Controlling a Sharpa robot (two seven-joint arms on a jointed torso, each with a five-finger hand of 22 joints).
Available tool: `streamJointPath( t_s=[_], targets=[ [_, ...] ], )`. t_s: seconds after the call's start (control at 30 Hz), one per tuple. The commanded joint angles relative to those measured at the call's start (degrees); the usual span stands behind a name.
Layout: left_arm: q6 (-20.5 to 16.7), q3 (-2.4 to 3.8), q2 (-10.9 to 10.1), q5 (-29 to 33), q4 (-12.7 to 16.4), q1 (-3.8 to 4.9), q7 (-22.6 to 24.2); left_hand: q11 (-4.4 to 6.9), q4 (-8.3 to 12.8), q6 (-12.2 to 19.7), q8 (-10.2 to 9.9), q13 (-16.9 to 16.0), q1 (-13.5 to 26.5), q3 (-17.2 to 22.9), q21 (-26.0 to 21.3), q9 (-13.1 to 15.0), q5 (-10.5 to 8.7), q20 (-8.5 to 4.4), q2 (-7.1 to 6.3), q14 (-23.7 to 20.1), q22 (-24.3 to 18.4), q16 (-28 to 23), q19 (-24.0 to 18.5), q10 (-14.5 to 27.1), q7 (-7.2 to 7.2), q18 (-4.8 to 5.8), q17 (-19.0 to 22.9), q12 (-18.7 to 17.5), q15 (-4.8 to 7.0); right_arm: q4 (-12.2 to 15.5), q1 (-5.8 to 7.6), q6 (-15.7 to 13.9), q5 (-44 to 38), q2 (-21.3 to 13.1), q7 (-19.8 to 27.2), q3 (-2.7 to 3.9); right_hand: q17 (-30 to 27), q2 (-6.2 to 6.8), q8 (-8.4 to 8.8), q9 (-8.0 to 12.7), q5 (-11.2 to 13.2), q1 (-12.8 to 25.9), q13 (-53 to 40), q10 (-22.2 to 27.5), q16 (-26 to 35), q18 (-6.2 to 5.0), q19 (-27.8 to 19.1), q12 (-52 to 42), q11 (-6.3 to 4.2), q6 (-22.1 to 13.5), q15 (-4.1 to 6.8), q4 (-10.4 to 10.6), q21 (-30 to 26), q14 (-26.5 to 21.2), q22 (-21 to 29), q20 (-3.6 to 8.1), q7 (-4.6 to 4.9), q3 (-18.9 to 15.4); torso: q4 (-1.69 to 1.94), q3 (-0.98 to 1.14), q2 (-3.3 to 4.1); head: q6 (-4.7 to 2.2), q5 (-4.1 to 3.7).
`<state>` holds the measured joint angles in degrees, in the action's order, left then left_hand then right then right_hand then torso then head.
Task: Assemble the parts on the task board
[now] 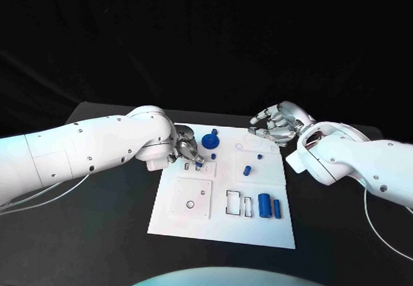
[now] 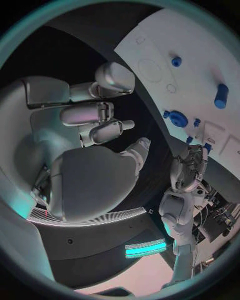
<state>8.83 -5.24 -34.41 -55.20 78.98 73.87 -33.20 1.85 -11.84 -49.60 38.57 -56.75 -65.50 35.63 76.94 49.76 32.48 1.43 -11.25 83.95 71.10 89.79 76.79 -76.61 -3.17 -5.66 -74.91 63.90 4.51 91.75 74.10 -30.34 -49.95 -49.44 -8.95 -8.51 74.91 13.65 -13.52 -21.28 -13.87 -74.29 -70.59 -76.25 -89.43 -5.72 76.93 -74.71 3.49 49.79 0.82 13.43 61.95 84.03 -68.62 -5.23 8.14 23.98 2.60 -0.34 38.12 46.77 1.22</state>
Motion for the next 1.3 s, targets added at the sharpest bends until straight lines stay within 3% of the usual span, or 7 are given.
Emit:
streamJointPath(
  t_s=[0.03,0.4,0.83,1.3],
  targets=[
    [0.9,0.01,0.3,-4.7,0.2,-0.18,-0.2,0.04,11.8,-1.0,0.3,-0.1,-0.1,11.3,0.2,0.1,0.35,0.05,0.64,6.0,0.1,0.2,0.3,-0.4,0.63,0.87,-15.1,0.3,0.49,0.0,-0.11,0.8,-0.5,0.1,0.1,0.00,12.7,-0.07,-0.35,-0.1,-0.2,0.5,0.0,0.4,0.4,-0.83,-0.3,0.2,-0.14,-0.3,-0.13,0.2,-0.3,5.3,0.0,-0.10,-0.03,0.3,0.00,0.04,0.04,-0.02,0.14],
    [2.6,-0.01,0.8,-7.0,-0.2,-0.66,-0.9,0.03,11.9,-1.1,0.3,-0.1,0.0,11.4,0.2,0.1,0.59,0.03,0.59,6.0,0.1,0.2,0.3,-0.5,0.69,0.87,-15.1,0.4,0.49,0.0,-0.21,0.9,-0.5,0.1,0.1,0.00,12.7,-0.07,-0.35,-0.1,-0.2,0.5,0.0,0.4,0.4,-0.83,-0.3,0.2,-0.14,-0.3,-0.13,0.2,-0.3,5.3,0.0,-0.10,-0.03,0.3,-0.15,0.09,0.14,-0.06,0.35],
    [3.9,-0.01,1.2,-7.2,-0.9,-0.77,-1.5,-0.01,11.9,-1.1,0.3,0.1,0.2,11.3,0.3,0.1,0.73,0.03,0.57,6.0,0.2,0.2,0.3,-0.5,0.69,0.89,-15.1,0.2,0.47,0.1,-0.22,1.0,-0.5,0.1,-0.1,0.00,12.7,-0.09,-0.43,-0.1,-0.3,0.5,0.1,0.4,0.4,-0.86,-0.4,0.3,-0.14,-0.3,-0.13,0.3,-0.4,5.3,0.1,-0.11,-0.03,0.3,-0.05,0.08,0.14,0.22,0.16],
    [3.8,-0.02,2.0,-7.2,-1.3,-1.52,-1.3,-0.02,11.9,-1.2,0.4,-0.1,0.4,11.3,0.3,0.2,1.01,0.03,0.57,6.0,0.3,0.2,0.4,-0.7,0.72,0.91,-15.1,0.4,0.45,0.1,-0.23,1.0,-0.5,0.0,-0.1,0.00,12.7,-0.09,-0.43,-0.1,-0.3,0.5,0.1,0.4,0.4,-0.86,-0.4,0.3,-0.14,-0.3,-0.13,0.3,-0.4,5.3,0.1,-0.11,-0.03,0.3,-0.08,0.07,0.11,0.40,0.02]
  ],
)
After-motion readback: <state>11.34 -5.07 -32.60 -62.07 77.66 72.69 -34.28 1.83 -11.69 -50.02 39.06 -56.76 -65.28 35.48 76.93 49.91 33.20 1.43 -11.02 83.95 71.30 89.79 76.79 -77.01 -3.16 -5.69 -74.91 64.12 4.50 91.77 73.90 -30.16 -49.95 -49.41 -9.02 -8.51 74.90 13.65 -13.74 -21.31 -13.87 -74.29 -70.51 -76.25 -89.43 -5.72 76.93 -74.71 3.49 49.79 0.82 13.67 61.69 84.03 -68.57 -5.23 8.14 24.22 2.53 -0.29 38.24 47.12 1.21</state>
